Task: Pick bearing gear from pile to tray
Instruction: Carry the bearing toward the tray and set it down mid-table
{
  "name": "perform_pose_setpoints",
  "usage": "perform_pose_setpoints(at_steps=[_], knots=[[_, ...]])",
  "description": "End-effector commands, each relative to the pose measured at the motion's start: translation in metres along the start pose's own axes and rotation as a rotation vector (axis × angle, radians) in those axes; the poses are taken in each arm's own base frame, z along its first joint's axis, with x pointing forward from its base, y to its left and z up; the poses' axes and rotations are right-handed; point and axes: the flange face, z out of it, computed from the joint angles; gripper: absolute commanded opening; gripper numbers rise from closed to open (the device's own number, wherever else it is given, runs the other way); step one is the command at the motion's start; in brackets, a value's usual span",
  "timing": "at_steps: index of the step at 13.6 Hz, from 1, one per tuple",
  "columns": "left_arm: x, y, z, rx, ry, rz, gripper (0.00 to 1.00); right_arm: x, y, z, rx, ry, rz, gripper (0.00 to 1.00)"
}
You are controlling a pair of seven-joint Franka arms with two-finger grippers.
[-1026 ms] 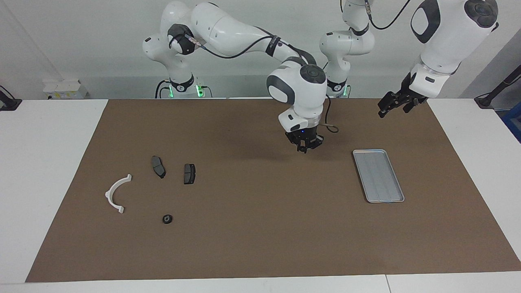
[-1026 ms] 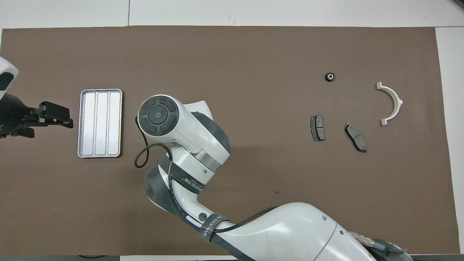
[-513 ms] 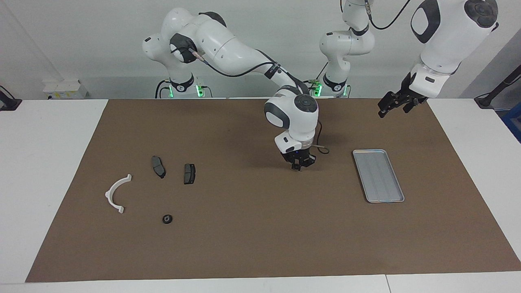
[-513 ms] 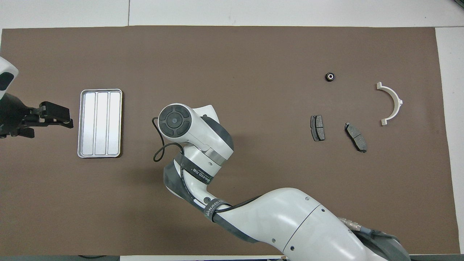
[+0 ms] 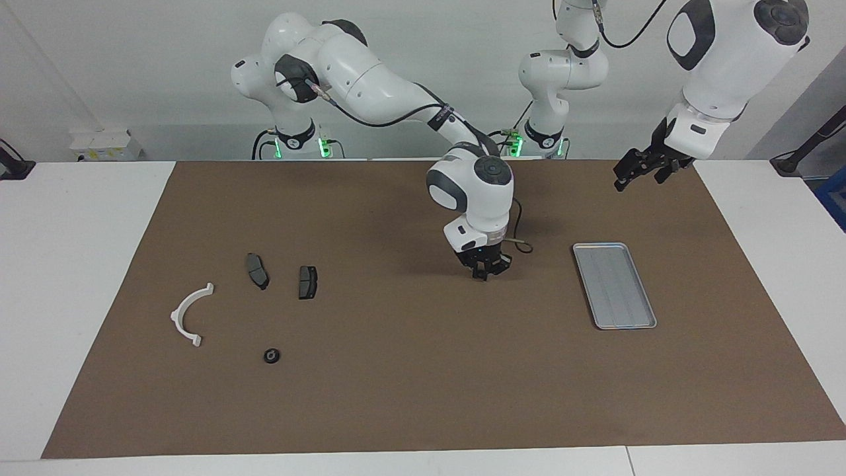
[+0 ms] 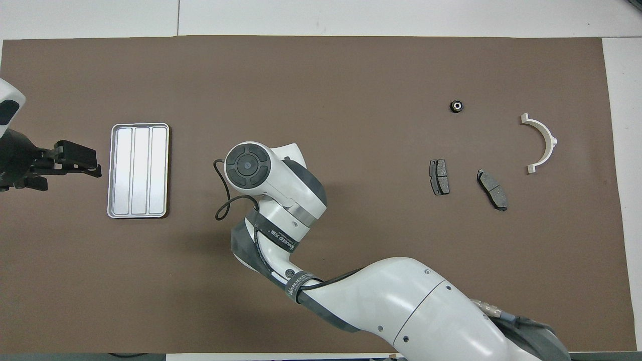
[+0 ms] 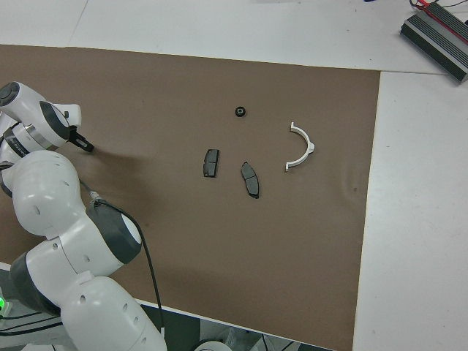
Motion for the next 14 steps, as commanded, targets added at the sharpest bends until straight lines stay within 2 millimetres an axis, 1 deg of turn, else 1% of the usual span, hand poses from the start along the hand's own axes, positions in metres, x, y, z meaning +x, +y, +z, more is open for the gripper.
perform_pose_setpoints(at_steps=[1, 2, 3, 4, 5, 7, 8, 9, 11, 12, 13, 14], knots=[[-0.004, 0.000, -0.007, -0.012, 0.001, 0.006, 1.00, -0.001, 0.003, -0.004, -0.007, 0.012, 0.000, 1.00], [-0.004, 0.000, -0.007, -0.012, 0.001, 0.006, 1.00, -0.003, 0.005, -0.002, -0.036, 0.005, -0.002, 1.00], [-0.004, 0.000, -0.007, -0.012, 0.001, 0.006, 1.00, 0.001, 0.009, -0.003, -0.057, 0.001, 0.004, 1.00], [-0.004, 0.000, -0.007, -0.012, 0.001, 0.006, 1.00, 0.007, 0.008, -0.013, -0.055, 0.005, 0.009, 1.00], [-0.004, 0.000, -0.007, -0.012, 0.001, 0.006, 1.00, 0.016, 0.010, -0.025, -0.060, 0.007, 0.020, 1.00], [-0.004, 0.000, -0.007, -0.012, 0.001, 0.006, 1.00, 0.044, 0.017, -0.061, -0.047, 0.021, 0.037, 1.00], [-0.004, 0.000, -0.007, -0.012, 0.001, 0.006, 1.00, 0.062, 0.027, -0.080, -0.033, 0.028, 0.014, 1.00], [-0.004, 0.000, -0.007, -0.012, 0.001, 0.005, 1.00, 0.082, 0.039, -0.100, -0.024, 0.033, -0.023, 1.00], [-0.004, 0.000, -0.007, -0.012, 0.001, 0.006, 1.00, 0.119, 0.070, -0.133, -0.038, 0.018, -0.124, 1.00], [-0.004, 0.000, -0.006, -0.012, 0.000, 0.006, 1.00, 0.140, 0.090, -0.153, -0.036, 0.014, -0.196, 1.00], [-0.004, 0.000, -0.007, -0.012, 0.001, 0.006, 1.00, 0.161, 0.112, -0.164, -0.049, 0.004, -0.256, 1.00], [-0.004, 0.000, -0.007, -0.012, 0.001, 0.006, 1.00, 0.182, 0.134, -0.171, -0.066, -0.007, -0.335, 1.00]])
